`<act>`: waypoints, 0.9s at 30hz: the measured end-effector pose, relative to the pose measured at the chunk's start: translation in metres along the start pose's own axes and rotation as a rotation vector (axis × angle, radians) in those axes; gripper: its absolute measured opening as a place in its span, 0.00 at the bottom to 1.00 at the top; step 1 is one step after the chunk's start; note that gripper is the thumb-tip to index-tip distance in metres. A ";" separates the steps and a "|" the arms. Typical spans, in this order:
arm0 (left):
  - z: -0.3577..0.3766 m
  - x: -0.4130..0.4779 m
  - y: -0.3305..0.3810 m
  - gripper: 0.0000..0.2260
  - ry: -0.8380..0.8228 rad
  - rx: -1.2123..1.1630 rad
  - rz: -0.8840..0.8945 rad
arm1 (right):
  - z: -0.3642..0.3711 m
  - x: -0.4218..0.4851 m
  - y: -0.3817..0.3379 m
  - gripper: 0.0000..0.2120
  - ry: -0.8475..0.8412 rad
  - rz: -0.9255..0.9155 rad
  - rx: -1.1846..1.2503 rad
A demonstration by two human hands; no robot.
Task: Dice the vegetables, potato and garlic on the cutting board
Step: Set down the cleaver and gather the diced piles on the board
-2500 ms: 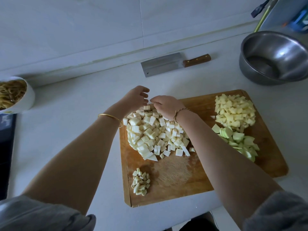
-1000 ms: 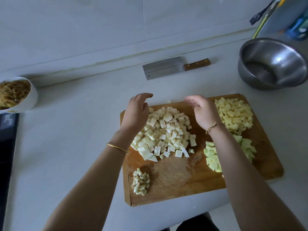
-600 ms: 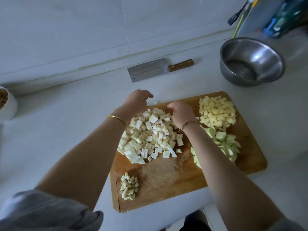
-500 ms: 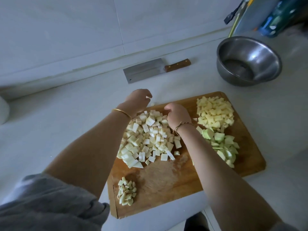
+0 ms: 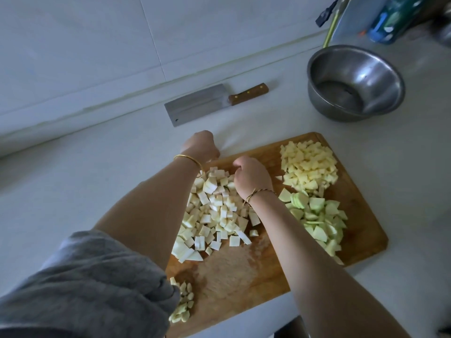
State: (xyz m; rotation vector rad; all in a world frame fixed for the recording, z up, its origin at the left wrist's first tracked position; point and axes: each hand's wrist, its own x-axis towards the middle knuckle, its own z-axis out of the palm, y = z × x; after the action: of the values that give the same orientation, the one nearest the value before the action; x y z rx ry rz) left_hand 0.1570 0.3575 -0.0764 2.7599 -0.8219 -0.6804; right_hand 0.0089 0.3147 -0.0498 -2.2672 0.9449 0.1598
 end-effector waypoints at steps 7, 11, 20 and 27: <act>-0.022 -0.030 0.012 0.03 -0.127 -0.167 0.381 | -0.004 -0.007 0.014 0.20 0.119 0.083 0.275; -0.009 -0.036 0.011 0.07 -0.191 -0.044 0.370 | -0.005 -0.013 0.023 0.21 0.135 0.130 0.333; -0.013 -0.048 0.005 0.12 -0.126 -0.042 0.355 | 0.010 -0.029 0.020 0.23 0.079 0.033 0.375; -0.014 -0.059 0.020 0.13 0.082 0.048 0.366 | -0.026 -0.051 0.034 0.22 0.123 -0.095 0.365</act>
State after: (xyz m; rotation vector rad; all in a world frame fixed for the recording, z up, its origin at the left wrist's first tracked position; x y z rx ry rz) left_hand 0.1101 0.3740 -0.0364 2.5515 -1.2926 -0.4794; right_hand -0.0548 0.3113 -0.0302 -1.9930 0.8485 -0.1826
